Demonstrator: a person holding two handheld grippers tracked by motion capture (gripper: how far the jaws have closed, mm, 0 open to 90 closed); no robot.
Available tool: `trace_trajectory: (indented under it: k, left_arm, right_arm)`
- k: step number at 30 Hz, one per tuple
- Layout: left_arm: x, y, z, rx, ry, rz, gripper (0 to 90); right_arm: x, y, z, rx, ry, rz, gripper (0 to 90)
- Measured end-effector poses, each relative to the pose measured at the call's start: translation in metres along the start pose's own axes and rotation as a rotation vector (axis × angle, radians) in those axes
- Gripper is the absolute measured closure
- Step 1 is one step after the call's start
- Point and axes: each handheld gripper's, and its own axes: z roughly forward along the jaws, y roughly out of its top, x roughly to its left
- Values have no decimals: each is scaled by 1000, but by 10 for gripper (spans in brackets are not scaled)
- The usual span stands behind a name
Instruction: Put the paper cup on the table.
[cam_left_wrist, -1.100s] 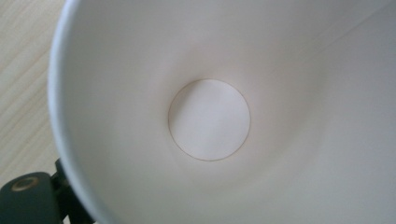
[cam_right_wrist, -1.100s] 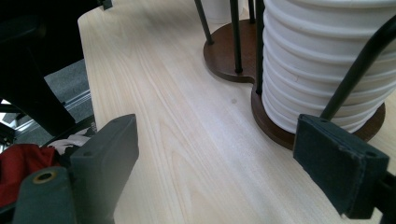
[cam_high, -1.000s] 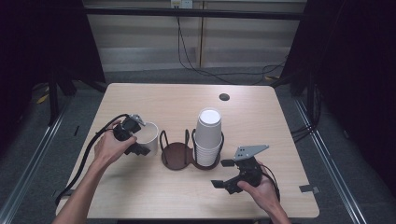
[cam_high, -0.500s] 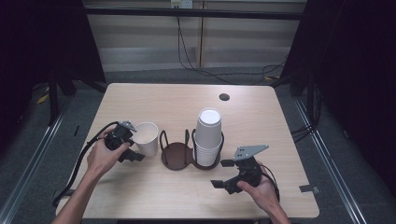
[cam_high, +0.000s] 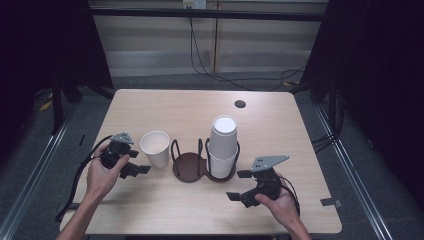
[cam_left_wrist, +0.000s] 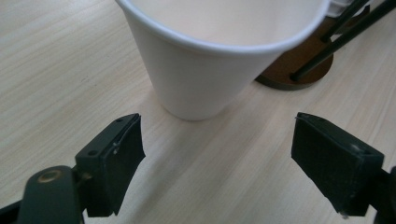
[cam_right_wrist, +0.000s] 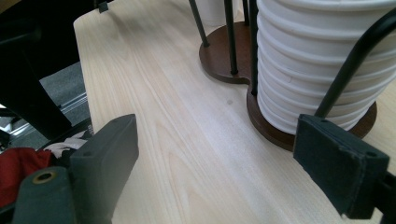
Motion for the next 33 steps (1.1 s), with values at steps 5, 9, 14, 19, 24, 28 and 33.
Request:
trace_trajectory:
  k: [5,9,14,19,24,28,33]
  left_arm:
    - [-14,-8,-7,-50,11,41,190]
    - [-23,-15,-13,-98,9,55,191]
    - [-37,-23,-22,-155,3,48,190]
    - [-51,-29,-23,-194,-46,65,178]
    - [-71,-36,-24,-219,-68,65,178]
    - [-84,-40,-25,-284,-57,42,171]
    - [-91,-49,-13,-355,-122,-36,171]
  right_arm:
    - [0,0,0,2,-4,2,142]
    - [1,-1,0,-4,-7,3,143]
    - [0,-1,0,-5,-8,7,142]
    - [0,-1,0,-2,-11,10,143]
    - [-1,-1,-1,-3,-14,11,142]
    - [-1,-1,-1,-1,-14,11,142]
    - [1,-1,-2,-6,-14,5,143]
